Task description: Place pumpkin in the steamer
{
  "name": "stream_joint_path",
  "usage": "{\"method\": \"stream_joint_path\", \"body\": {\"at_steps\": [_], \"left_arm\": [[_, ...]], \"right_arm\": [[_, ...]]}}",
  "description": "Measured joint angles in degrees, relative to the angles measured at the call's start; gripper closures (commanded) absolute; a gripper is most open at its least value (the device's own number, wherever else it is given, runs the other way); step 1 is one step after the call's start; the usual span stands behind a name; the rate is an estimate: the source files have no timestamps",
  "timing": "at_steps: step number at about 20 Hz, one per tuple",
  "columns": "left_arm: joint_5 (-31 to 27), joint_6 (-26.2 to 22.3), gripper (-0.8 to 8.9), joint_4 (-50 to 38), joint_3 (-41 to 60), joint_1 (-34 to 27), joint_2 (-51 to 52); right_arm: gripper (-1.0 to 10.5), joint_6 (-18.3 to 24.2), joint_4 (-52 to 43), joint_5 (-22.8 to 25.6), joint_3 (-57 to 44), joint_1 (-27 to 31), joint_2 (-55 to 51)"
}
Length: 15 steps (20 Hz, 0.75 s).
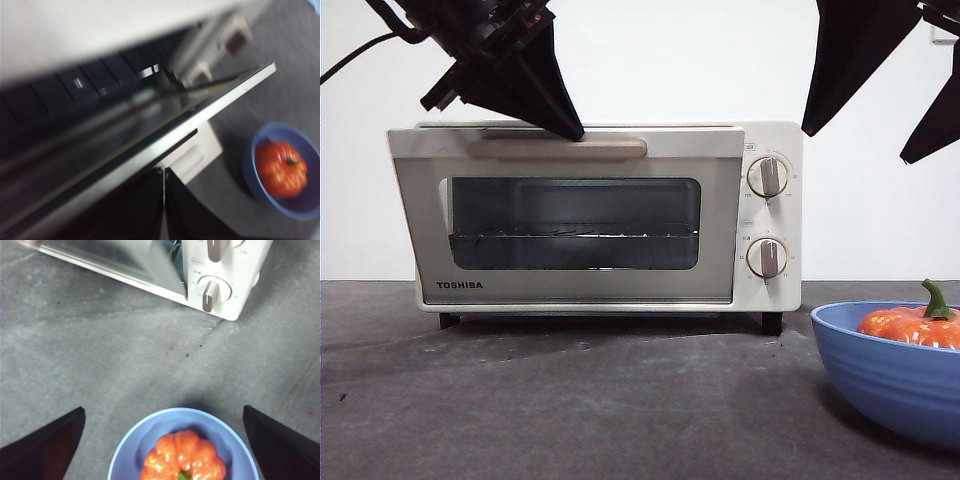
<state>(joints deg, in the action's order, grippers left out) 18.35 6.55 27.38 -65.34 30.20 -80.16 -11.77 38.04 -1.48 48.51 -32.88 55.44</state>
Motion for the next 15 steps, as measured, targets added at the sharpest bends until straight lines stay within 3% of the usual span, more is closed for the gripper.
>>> {"method": "stream_joint_path", "body": {"at_steps": [6, 15], "left_arm": [[-0.2, 0.0, 7.99, 11.6, 0.7, 2.9, -0.8], [-1.8, 0.0, 7.99, 14.7, 0.8, 5.4, -1.2]], "right_arm": [[4.4, 0.0, 0.1, 0.0, 0.0, 0.0, -1.6], [4.4, -0.1, 5.7, 0.0, 0.0, 0.0, -4.8]]}}
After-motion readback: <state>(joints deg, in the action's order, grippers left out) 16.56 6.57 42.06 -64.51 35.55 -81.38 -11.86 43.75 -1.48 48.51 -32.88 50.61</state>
